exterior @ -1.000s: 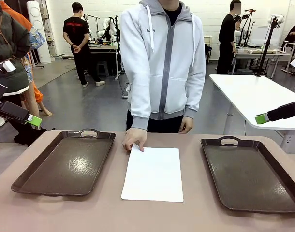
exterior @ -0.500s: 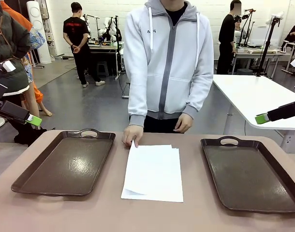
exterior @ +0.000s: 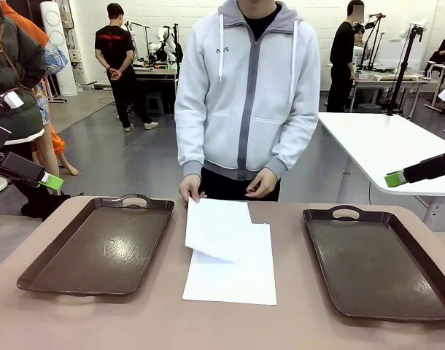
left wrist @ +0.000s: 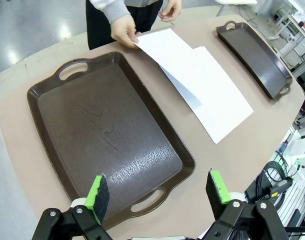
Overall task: Sort the A4 documents.
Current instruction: Receive the A4 Paper.
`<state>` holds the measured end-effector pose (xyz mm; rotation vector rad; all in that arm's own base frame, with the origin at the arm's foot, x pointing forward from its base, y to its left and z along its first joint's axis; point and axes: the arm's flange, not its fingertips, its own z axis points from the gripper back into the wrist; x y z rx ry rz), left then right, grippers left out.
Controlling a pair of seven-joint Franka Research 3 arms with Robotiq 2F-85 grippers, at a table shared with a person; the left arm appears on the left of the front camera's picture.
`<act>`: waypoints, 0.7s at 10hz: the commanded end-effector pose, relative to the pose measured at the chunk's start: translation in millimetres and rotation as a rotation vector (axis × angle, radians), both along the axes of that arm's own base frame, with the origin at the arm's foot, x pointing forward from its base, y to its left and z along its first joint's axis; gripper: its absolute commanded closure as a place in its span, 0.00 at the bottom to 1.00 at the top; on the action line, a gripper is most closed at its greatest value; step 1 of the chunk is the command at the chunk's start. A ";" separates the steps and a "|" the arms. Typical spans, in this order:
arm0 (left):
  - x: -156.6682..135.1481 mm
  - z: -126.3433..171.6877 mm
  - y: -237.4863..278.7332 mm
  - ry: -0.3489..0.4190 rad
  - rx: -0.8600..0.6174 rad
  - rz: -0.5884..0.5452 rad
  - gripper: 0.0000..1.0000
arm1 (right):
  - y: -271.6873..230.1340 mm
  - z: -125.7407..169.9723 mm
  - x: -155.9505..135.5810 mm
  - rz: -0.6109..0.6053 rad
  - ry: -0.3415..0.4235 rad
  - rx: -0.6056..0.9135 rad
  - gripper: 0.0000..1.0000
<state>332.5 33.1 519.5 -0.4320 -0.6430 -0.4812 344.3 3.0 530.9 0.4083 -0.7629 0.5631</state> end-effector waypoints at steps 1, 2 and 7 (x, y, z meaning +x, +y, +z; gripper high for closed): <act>1.0 -0.1 -0.3 -0.003 -0.010 -0.002 0.00 | -0.1 -1.7 1.0 0.005 0.005 0.009 0.00; 1.0 -0.1 -0.3 -0.003 -0.010 -0.002 0.00 | -0.1 -1.7 1.0 0.005 0.005 0.009 0.00; 1.0 -0.1 -0.3 -0.003 -0.010 -0.002 0.00 | -0.1 -1.7 1.0 0.005 0.005 0.009 0.00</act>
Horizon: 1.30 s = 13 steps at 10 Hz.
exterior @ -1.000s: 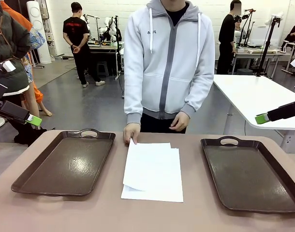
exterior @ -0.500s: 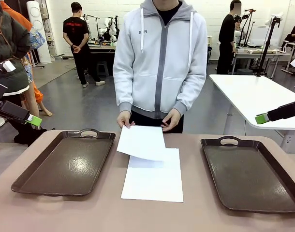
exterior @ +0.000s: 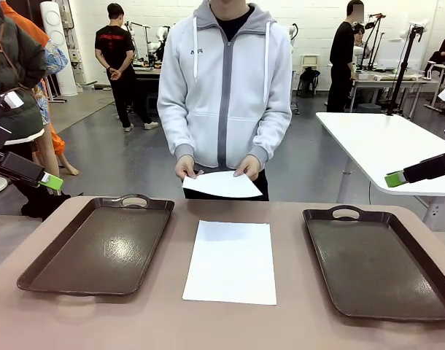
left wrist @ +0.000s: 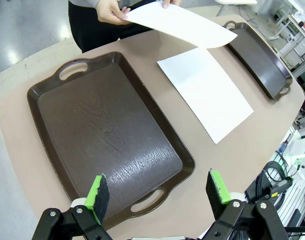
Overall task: Sort the A4 documents.
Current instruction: Receive the A4 Paper.
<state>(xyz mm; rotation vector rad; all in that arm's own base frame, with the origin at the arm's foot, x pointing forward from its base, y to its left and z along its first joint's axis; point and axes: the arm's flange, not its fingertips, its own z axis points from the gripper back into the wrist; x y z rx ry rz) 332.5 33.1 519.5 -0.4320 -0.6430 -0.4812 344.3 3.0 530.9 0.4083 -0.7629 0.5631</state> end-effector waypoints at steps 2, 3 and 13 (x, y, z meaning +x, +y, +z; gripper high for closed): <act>1.0 -0.1 -0.3 -0.003 -0.010 -0.002 0.00 | -0.1 -1.7 1.0 0.005 0.005 0.009 0.00; 1.0 -0.1 -0.3 -0.003 -0.010 -0.002 0.00 | -0.1 -1.7 1.0 0.005 0.005 0.009 0.00; 1.0 -0.1 -0.3 -0.003 -0.010 -0.002 0.00 | -0.1 -1.7 1.0 0.005 0.005 0.009 0.00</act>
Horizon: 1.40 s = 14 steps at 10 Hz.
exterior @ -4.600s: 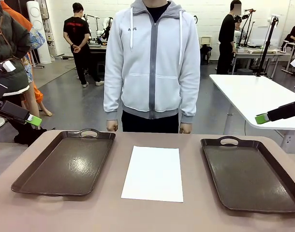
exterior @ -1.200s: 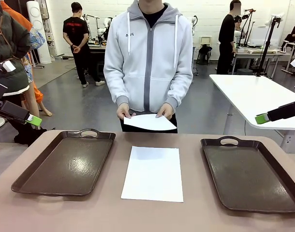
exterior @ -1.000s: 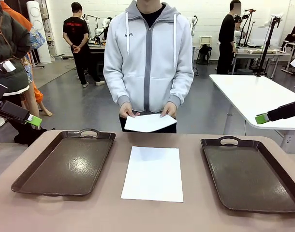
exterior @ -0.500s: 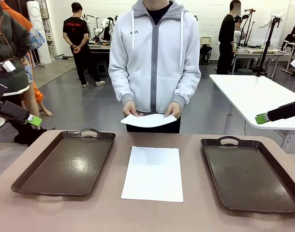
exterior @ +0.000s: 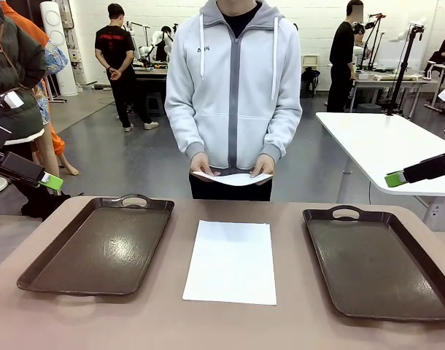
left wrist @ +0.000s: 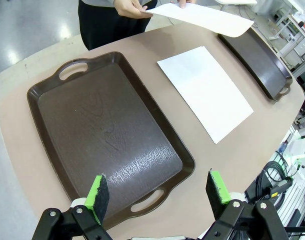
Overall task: Sort the A4 documents.
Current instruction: Receive the A4 Paper.
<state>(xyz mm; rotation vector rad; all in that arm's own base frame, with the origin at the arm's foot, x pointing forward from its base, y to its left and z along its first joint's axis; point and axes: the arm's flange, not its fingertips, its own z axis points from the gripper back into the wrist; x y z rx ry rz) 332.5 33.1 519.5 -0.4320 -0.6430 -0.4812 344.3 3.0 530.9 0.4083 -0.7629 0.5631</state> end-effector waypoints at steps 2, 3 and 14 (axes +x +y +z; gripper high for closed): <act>1.0 -0.1 -0.3 -0.003 -0.010 -0.002 0.00 | -0.1 -1.7 1.0 0.005 0.005 0.009 0.00; 1.0 -0.1 -0.3 -0.003 -0.010 -0.002 0.00 | -0.1 -1.7 1.0 0.005 0.005 0.009 0.00; 1.0 -0.1 -0.3 -0.003 -0.010 -0.002 0.00 | -0.1 -1.7 1.0 0.005 0.005 0.009 0.00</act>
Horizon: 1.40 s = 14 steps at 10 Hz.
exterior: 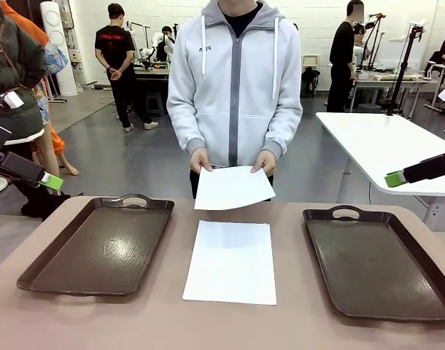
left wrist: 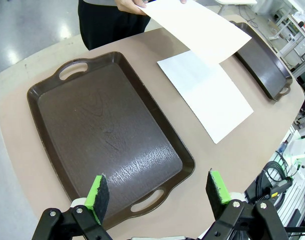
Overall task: Sort the A4 documents.
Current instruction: Receive the A4 Paper.
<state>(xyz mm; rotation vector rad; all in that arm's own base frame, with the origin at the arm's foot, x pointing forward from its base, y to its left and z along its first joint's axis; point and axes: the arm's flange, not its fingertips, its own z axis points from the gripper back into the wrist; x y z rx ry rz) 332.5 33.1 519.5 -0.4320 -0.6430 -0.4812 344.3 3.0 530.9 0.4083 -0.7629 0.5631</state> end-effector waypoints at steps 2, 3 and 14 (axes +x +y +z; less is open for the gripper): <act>1.0 -0.1 -0.3 -0.003 -0.010 -0.002 0.00 | -0.1 -1.7 1.0 0.005 0.005 0.009 0.00; 1.0 -0.1 -0.3 -0.003 -0.010 -0.002 0.00 | -0.1 -1.7 1.0 0.005 0.005 0.009 0.00; 1.0 -0.1 -0.3 -0.003 -0.010 -0.002 0.00 | -0.1 -1.7 1.0 0.005 0.005 0.009 0.00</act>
